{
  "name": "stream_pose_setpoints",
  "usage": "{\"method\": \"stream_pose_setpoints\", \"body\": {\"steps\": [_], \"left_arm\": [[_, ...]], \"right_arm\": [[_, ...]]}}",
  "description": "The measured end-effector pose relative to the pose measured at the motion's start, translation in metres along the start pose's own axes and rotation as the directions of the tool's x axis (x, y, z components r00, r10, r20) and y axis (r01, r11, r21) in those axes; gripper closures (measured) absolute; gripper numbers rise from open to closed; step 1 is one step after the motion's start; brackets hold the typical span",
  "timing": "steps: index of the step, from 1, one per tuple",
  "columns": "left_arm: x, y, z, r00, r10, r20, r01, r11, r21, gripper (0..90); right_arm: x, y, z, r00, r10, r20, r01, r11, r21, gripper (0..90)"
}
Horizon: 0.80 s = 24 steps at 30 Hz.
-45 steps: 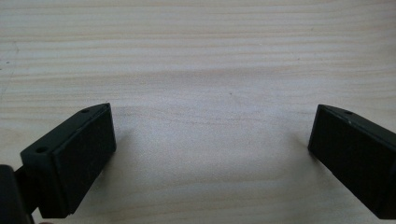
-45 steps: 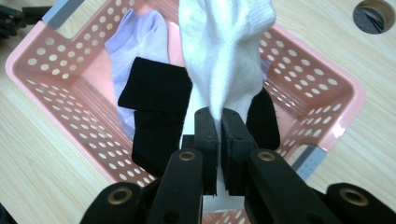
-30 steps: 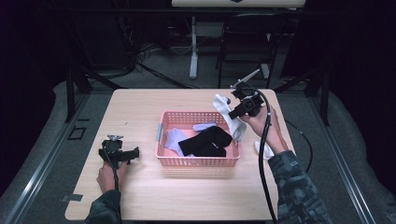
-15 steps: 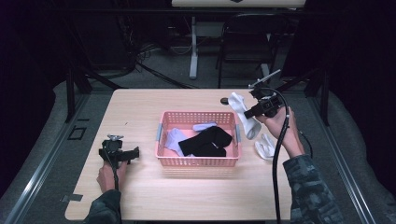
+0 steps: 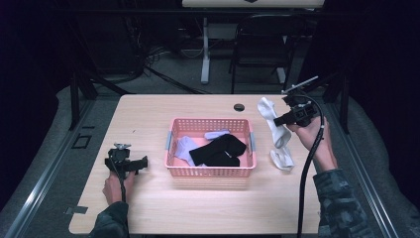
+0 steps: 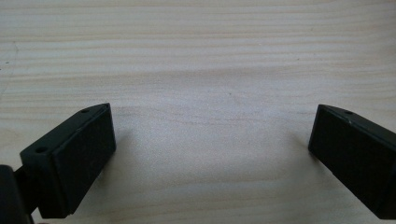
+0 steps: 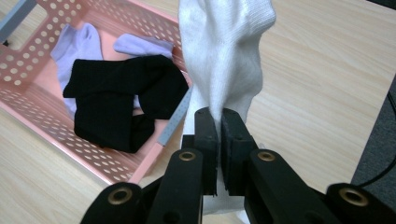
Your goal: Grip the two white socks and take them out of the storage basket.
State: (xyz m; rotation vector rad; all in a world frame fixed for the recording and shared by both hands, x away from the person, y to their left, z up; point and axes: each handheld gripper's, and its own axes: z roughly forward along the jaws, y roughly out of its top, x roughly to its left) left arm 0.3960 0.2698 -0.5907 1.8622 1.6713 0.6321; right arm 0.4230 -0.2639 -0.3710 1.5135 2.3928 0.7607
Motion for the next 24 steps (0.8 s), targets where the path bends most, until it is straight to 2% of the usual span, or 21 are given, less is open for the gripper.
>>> {"method": "stream_pose_setpoints", "body": {"steps": [11,19,23,24], "left_arm": [[0.000,0.000,0.000,1.0000,0.000,0.000,0.000,1.0000,0.000,0.7],[0.000,0.000,0.000,1.0000,0.000,0.000,0.000,1.0000,0.000,0.7],[0.000,0.000,0.000,1.0000,0.000,0.000,0.000,1.0000,0.000,0.7],[0.000,0.000,0.000,1.0000,0.000,0.000,0.000,1.0000,-0.001,0.7]], "right_arm": [[-0.021,-0.020,0.009,0.9985,0.052,0.020,-0.052,0.999,0.009,86.9],[-0.034,-0.036,0.027,0.9959,0.083,0.035,-0.085,0.995,0.050,86.9],[-0.041,-0.045,0.037,0.9941,0.097,0.049,-0.101,0.991,0.088,86.9],[-0.046,-0.049,0.044,0.9924,0.114,0.047,-0.118,0.988,0.103,86.9]]}}
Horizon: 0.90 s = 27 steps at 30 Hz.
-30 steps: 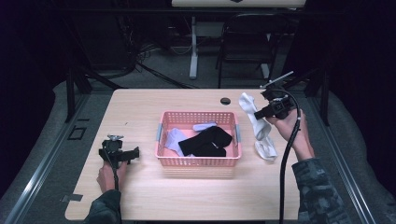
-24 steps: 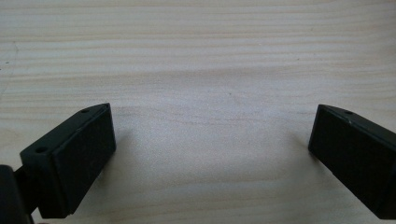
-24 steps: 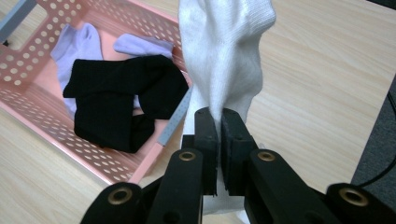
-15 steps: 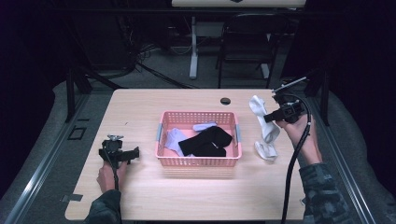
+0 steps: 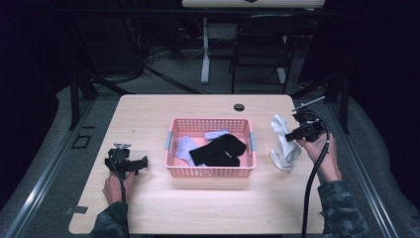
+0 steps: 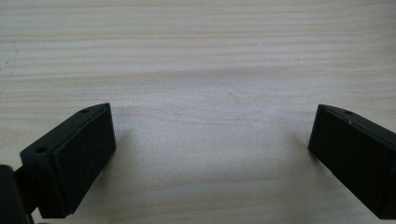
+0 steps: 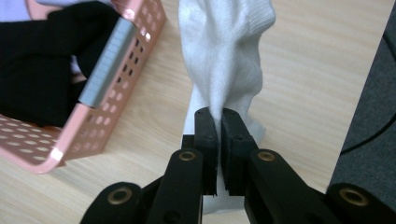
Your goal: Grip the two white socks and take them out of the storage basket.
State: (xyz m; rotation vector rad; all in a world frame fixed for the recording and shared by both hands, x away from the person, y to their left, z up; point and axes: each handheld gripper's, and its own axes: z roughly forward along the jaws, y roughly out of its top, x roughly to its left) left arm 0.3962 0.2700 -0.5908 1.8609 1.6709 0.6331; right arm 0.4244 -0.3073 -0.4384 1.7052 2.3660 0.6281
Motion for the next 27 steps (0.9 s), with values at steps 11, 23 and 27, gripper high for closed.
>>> {"method": "stream_pose_setpoints", "body": {"steps": [11,23,27], "left_arm": [[0.000,0.000,0.000,1.0000,-0.001,0.000,0.001,1.0000,0.001,0.7],[0.000,0.000,0.000,1.0000,0.000,0.001,0.000,1.0000,0.000,0.7],[0.000,0.000,0.000,1.0000,0.000,0.002,0.000,1.0000,0.000,0.7]], "right_arm": [[-0.013,-0.012,0.049,0.9992,0.040,-0.003,-0.039,0.996,0.077,86.3],[-0.011,-0.014,0.063,0.9977,0.061,-0.031,-0.061,0.998,0.004,59.4],[-0.008,-0.014,0.048,0.9991,0.030,-0.031,-0.031,0.999,-0.033,37.7]]}}
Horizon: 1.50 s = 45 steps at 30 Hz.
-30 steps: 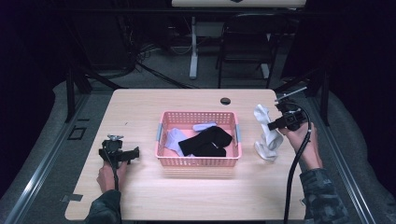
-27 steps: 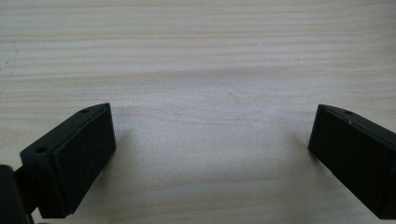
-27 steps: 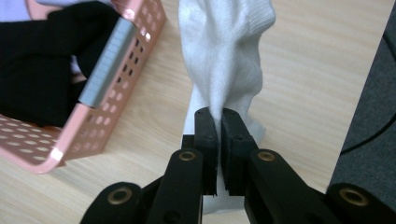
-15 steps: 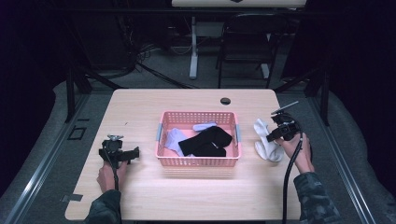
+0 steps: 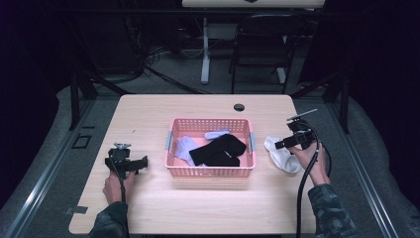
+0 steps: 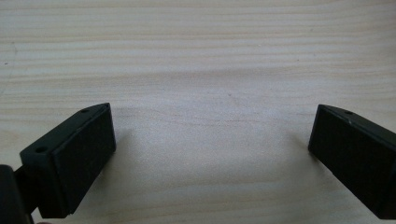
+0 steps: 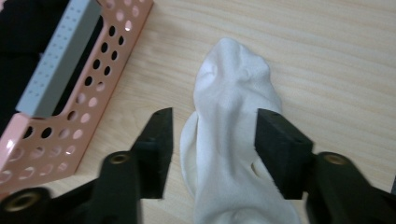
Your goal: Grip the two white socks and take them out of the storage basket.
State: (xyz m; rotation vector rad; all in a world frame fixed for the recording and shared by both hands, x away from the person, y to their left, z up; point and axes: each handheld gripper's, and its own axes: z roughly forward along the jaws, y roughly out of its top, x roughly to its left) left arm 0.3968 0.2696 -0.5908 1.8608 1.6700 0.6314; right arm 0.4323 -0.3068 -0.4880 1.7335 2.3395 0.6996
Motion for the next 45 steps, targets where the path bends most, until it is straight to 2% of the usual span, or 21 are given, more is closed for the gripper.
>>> {"method": "stream_pose_setpoints", "body": {"steps": [1,2,3,4,6,7,14,20,22,31,39,43,45], "left_arm": [[0.000,0.000,0.000,1.0000,0.000,0.000,0.000,1.0000,0.000,0.7],[0.000,0.000,0.000,1.0000,0.000,0.000,0.000,1.0000,0.000,0.7],[0.000,0.000,0.000,1.0000,0.000,0.000,0.000,1.0000,0.000,0.7],[0.000,0.000,0.000,1.0000,0.000,0.000,0.000,1.0000,0.000,0.7],[0.000,0.000,0.000,1.0000,0.000,0.000,0.000,1.0000,0.000,0.7],[0.000,0.000,0.000,1.0000,0.000,0.000,0.000,1.0000,0.000,0.7],[0.000,0.000,0.000,1.0000,0.000,-0.001,0.000,1.0000,0.000,0.7],[0.000,0.000,0.000,1.0000,0.000,0.000,0.000,1.0000,0.000,0.7],[0.000,0.000,0.000,1.0000,-0.001,-0.001,0.001,1.0000,0.000,0.7],[0.000,0.000,0.000,1.0000,0.000,0.000,0.000,1.0000,0.000,0.7],[0.000,0.000,0.000,1.0000,0.000,0.000,0.000,1.0000,0.000,0.7],[0.000,0.000,0.000,1.0000,0.000,0.000,0.000,1.0000,0.000,0.7],[0.000,0.000,0.000,1.0000,0.000,0.000,0.000,1.0000,0.001,0.7]], "right_arm": [[0.000,0.000,0.000,1.0000,0.000,0.000,0.000,1.000,0.000,37.7],[0.001,0.000,-0.002,0.9999,-0.001,-0.011,0.001,1.000,-0.004,33.8],[0.002,-0.001,-0.007,0.9999,-0.014,-0.004,0.014,1.000,-0.009,25.4],[0.002,-0.001,-0.007,0.9999,-0.014,-0.004,0.014,1.000,-0.009,25.4],[0.004,-0.003,-0.012,1.0000,-0.006,-0.005,0.006,0.999,-0.042,22.0],[0.004,-0.005,-0.015,0.9997,-0.023,-0.008,0.022,0.999,-0.046,18.8],[0.007,-0.014,-0.032,0.9991,-0.043,-0.004,0.042,0.995,-0.086,8.9],[0.009,-0.026,-0.042,0.9978,-0.066,0.007,0.067,0.993,-0.093,0.4],[0.009,-0.030,-0.045,0.9975,-0.070,0.007,0.071,0.991,-0.110,0.0],[0.009,-0.054,-0.049,0.9968,-0.077,0.020,0.079,0.990,-0.113,0.0],[0.001,-0.078,-0.041,0.9975,-0.059,0.038,0.063,0.992,-0.105,0.0],[-0.003,-0.089,-0.036,0.9987,-0.035,0.037,0.038,0.995,-0.088,0.0],[-0.003,-0.094,-0.031,0.9979,-0.036,0.054,0.040,0.997,-0.072,0.0]]}}
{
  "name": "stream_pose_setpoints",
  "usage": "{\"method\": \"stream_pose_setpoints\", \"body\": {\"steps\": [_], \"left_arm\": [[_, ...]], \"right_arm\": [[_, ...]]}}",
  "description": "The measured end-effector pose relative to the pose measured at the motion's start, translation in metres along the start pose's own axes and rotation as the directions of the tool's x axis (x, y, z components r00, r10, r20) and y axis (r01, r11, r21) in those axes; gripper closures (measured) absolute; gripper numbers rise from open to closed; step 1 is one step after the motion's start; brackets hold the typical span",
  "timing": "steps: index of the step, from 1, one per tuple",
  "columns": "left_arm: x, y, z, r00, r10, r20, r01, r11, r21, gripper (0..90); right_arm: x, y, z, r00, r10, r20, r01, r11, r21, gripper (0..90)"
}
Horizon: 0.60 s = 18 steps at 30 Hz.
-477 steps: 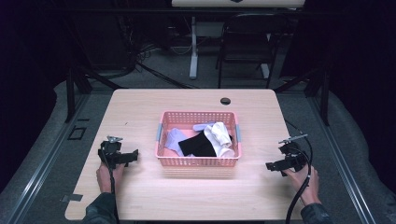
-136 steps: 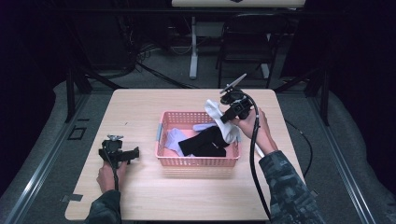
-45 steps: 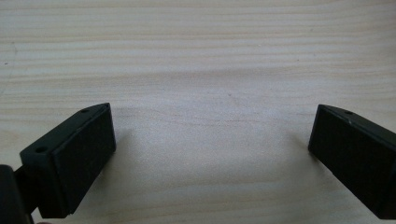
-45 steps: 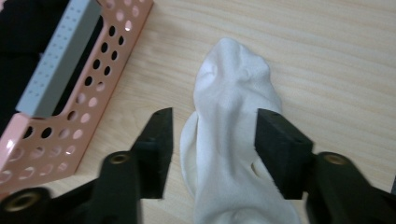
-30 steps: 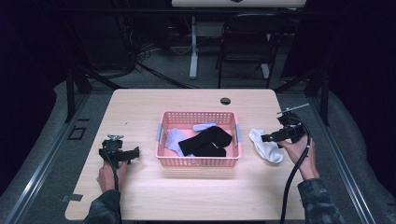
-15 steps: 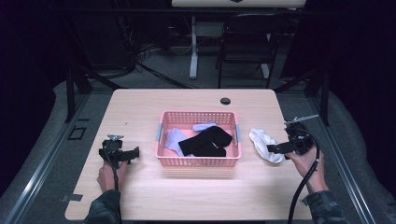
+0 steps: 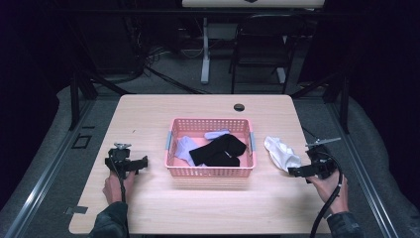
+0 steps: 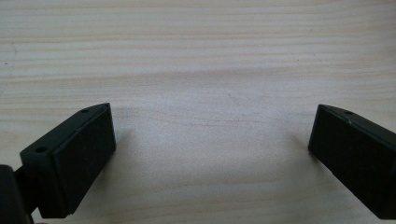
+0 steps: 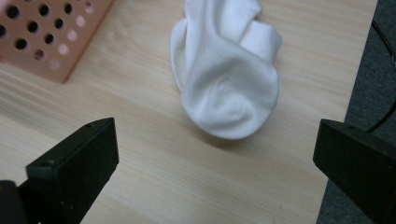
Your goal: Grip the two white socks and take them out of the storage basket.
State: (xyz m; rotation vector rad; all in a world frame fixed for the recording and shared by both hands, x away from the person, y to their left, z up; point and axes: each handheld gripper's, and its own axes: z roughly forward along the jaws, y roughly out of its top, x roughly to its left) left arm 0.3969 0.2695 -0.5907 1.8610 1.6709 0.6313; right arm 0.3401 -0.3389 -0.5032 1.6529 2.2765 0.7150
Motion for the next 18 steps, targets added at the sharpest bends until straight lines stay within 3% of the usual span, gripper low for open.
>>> {"method": "stream_pose_setpoints", "body": {"steps": [2,11,18], "left_arm": [[0.000,0.000,0.000,1.0000,0.001,0.000,-0.001,1.0000,-0.001,0.8],[0.000,0.000,0.000,1.0000,0.000,0.001,0.000,1.0000,0.001,0.7],[0.000,0.000,0.000,1.0000,0.001,0.001,-0.001,1.0000,0.000,0.7]], "right_arm": [[-0.001,-0.006,0.003,0.9999,0.008,-0.012,-0.008,1.000,0.012,0.0],[-0.009,-0.033,0.015,0.9989,0.029,0.035,-0.032,0.995,0.096,0.0],[-0.015,-0.037,0.013,0.9980,0.050,0.037,-0.054,0.995,0.090,0.0]]}}
